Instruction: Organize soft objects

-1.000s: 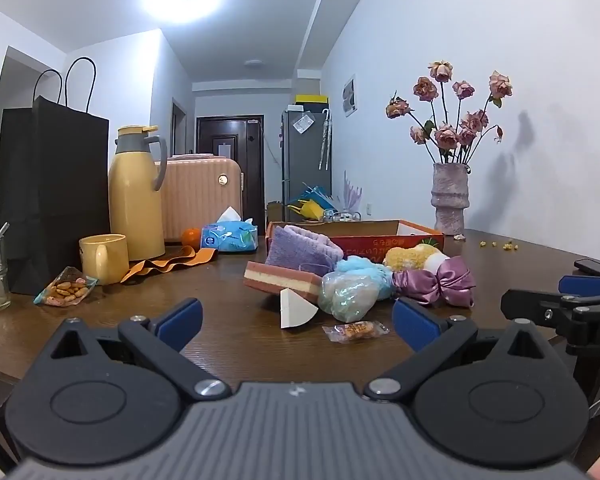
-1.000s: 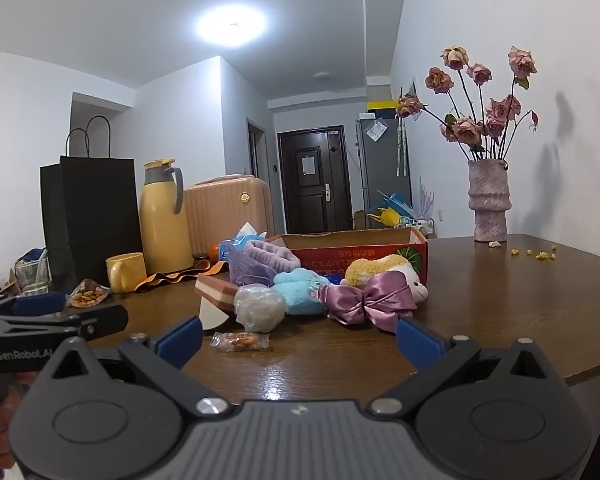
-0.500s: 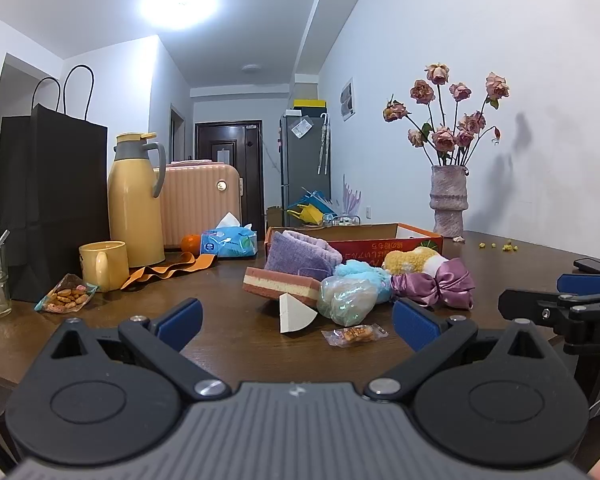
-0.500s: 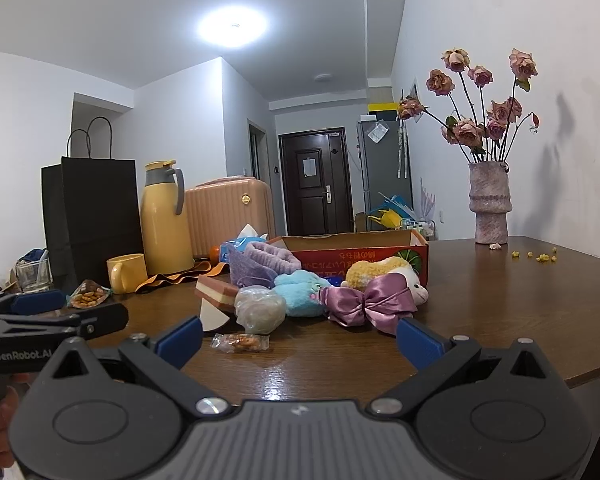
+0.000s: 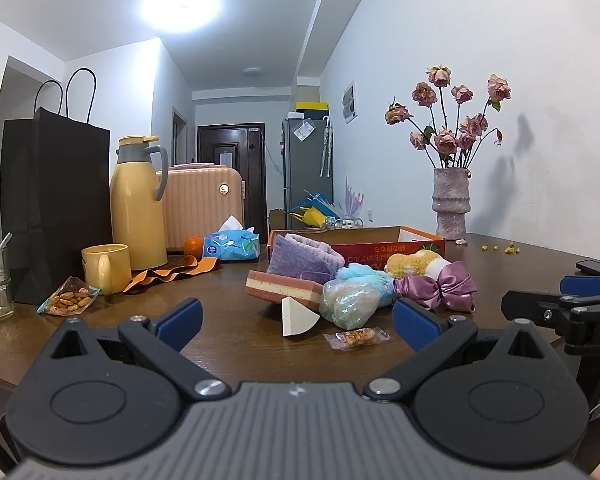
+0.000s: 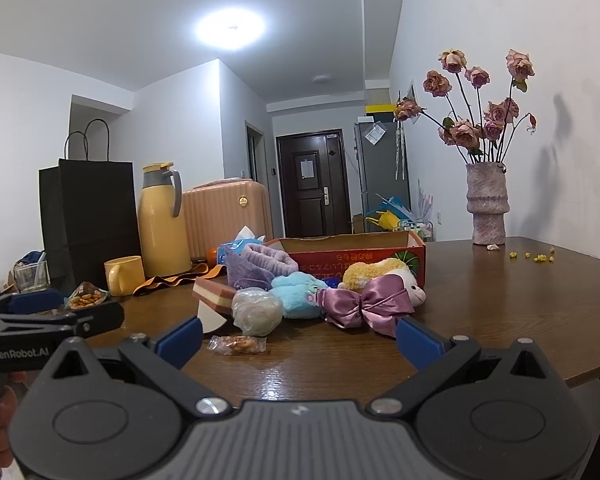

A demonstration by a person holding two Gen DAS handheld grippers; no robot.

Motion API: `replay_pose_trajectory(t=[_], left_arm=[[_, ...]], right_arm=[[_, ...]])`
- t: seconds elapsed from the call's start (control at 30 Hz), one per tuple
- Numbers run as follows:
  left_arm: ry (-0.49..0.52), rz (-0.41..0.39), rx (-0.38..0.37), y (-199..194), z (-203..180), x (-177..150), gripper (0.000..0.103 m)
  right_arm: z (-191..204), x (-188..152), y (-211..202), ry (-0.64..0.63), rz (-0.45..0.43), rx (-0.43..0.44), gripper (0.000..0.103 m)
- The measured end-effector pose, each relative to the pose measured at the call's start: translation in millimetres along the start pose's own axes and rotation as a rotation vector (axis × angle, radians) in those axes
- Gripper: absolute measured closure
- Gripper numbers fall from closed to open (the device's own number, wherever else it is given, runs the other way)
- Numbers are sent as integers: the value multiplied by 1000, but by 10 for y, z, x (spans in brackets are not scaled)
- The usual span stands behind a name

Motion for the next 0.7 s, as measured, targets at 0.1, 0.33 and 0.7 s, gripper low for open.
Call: replay_pose_trajectory(t=[0.1,0.33,0.7], left_arm=[[0,-1,3,-11,2,-4,0],[1,-1,3,-9,10,-2,0],[4,2,3,-6,30,-14,0]], right_arm=[[-10,-2,-10,3,-5,-11,0],[-13,-7,9,4,-2,-6,0],[-14,-27,15,5,0,-7,0]])
Point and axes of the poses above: each gripper's, at about its wrist camera, not at the fingertips, and y roughly the way its jaws point, z to its left, x to its top, the point moved 3 cm from there along y, roughly the way its jaws point, and after that the axes turned 12 degrees about -x, right-handed, at the moved point
